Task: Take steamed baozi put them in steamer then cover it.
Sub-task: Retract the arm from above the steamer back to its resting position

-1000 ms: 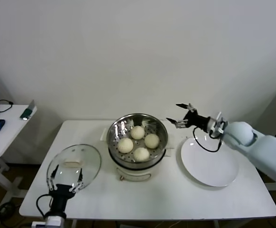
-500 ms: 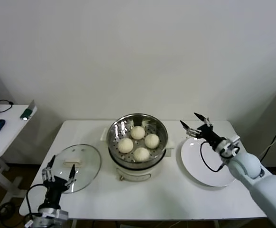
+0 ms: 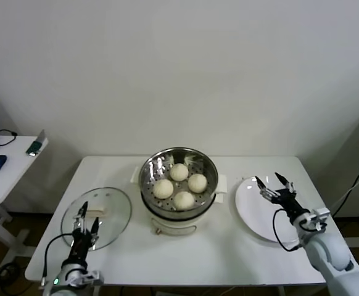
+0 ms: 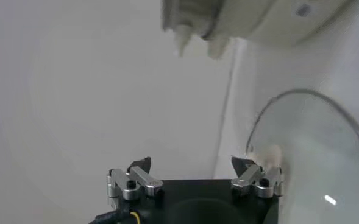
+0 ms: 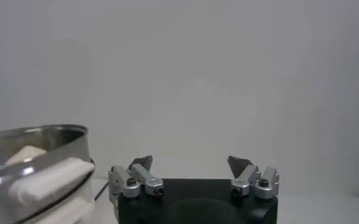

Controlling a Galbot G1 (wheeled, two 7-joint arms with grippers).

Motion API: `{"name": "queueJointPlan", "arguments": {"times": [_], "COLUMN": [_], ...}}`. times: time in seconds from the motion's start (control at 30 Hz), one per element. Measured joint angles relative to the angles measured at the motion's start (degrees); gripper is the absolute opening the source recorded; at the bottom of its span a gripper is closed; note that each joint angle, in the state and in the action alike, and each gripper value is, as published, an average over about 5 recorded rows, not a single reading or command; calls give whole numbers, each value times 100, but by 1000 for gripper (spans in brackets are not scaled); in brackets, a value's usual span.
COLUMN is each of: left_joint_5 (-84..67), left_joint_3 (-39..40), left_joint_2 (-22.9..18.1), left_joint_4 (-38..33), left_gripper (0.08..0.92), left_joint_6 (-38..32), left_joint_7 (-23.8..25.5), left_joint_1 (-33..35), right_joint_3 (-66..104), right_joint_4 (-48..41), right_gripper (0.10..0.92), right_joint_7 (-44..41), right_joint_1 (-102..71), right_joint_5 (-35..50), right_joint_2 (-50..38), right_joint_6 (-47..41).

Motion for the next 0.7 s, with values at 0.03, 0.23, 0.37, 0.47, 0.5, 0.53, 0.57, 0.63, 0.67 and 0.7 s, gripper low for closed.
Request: {"name": "queueJointPlan", "arguments": {"times": [0.03, 0.23, 0.37, 0.47, 0.5, 0.53, 0.57, 0.63, 0.67, 0.7], "left_joint_5": [89, 471, 649, 744, 772, 796, 818, 856, 872, 885], "left_joint_3": [6, 63, 85, 86, 87, 90, 95, 109, 118, 125], "left_joint_2": [13, 102, 127, 147, 157, 169, 183, 207, 218, 226], "left_joint_4": [117, 756, 1117, 1348, 1418, 1484, 1550, 1669, 1726, 1779], "left_gripper": [823, 823, 823, 823, 823, 823, 823, 823, 823, 823], "left_joint_6": [-6, -61, -96, -121, -130, -138, -145, -159, -167, -173], "left_joint_7": [-11, -98, -188, -249, -268, -286, -303, -335, -352, -370], "left_joint_1": [-73, -493, -738, -895, -946, -994, -1043, -1140, -1188, -1234], "right_joint_3": [57, 311, 423, 493, 513, 533, 552, 586, 601, 615], "right_joint_4": [6, 32, 56, 62, 62, 62, 62, 62, 62, 62], "right_gripper": [823, 823, 823, 823, 823, 823, 823, 823, 823, 823], "right_joint_7": [4, 24, 28, 27, 25, 21, 15, -2, -11, -21], "right_joint_1": [-65, -324, -456, -541, -565, -587, -609, -645, -662, -679], "right_joint_5": [-34, -218, -316, -381, -401, -422, -442, -480, -497, -513], "right_joint_2": [44, 251, 336, 370, 380, 390, 401, 424, 435, 444], "right_joint_6": [-7, -39, -50, -52, -52, -51, -50, -47, -45, -43]}}
